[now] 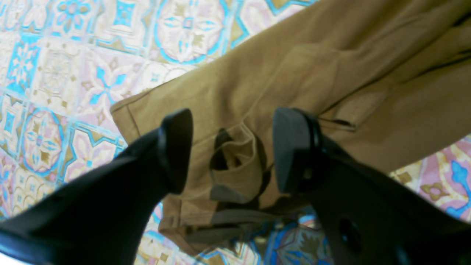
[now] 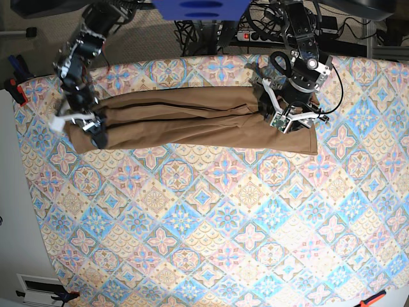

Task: Layout the t-shirt on the table in an organized manner, then fold the t-shirt properly
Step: 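Release the right gripper and regrasp the folded shirt end, then fold the shirt end with the right gripper toward the left gripper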

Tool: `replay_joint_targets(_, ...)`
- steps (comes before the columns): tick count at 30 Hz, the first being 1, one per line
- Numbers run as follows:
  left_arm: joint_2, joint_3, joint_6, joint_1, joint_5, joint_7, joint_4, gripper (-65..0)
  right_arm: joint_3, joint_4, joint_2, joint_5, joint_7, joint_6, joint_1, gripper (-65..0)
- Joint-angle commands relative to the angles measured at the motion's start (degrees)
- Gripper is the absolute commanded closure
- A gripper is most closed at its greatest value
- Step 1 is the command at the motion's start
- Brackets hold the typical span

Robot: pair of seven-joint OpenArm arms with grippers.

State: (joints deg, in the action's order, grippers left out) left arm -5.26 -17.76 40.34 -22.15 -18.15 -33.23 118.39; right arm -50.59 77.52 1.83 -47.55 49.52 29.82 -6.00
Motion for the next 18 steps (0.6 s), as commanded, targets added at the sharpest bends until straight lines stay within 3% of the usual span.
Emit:
replay_joint_targets(1, -0.15, -0.04, -0.34, 0.22, 0.61, 1.10, 1.13, -33.8, -0.18, 0.95, -2.04, -1.11, -1.30, 0.55, 0.07, -33.5)
replay_joint_targets(5, -0.15, -0.04, -0.34, 0.22, 0.61, 1.10, 1.04, -33.8, 0.08, 0.95, -3.28, -1.11, -1.30, 0.55, 0.15, -13.9)
replay_joint_targets(9, -0.15, -0.04, -0.34, 0.22, 0.61, 1.10, 1.04, -33.8, -0.62, 0.95, -3.80, -1.11, -1.30, 0.37, 0.15, 0.0)
replay_joint_targets(14, -0.15, -0.04, -0.34, 0.22, 0.61, 1.10, 1.04, -33.8, -0.62, 0.95, -5.12, -0.85, -1.39, 0.29, 0.94, 0.0)
replay_joint_targets(18, -0.41, 0.04, -0.34, 0.75, 0.88, 1.19, 1.22, -33.8, -0.62, 1.21, -6.26, 5.04, -1.47, 0.29, 2.18, 0.0)
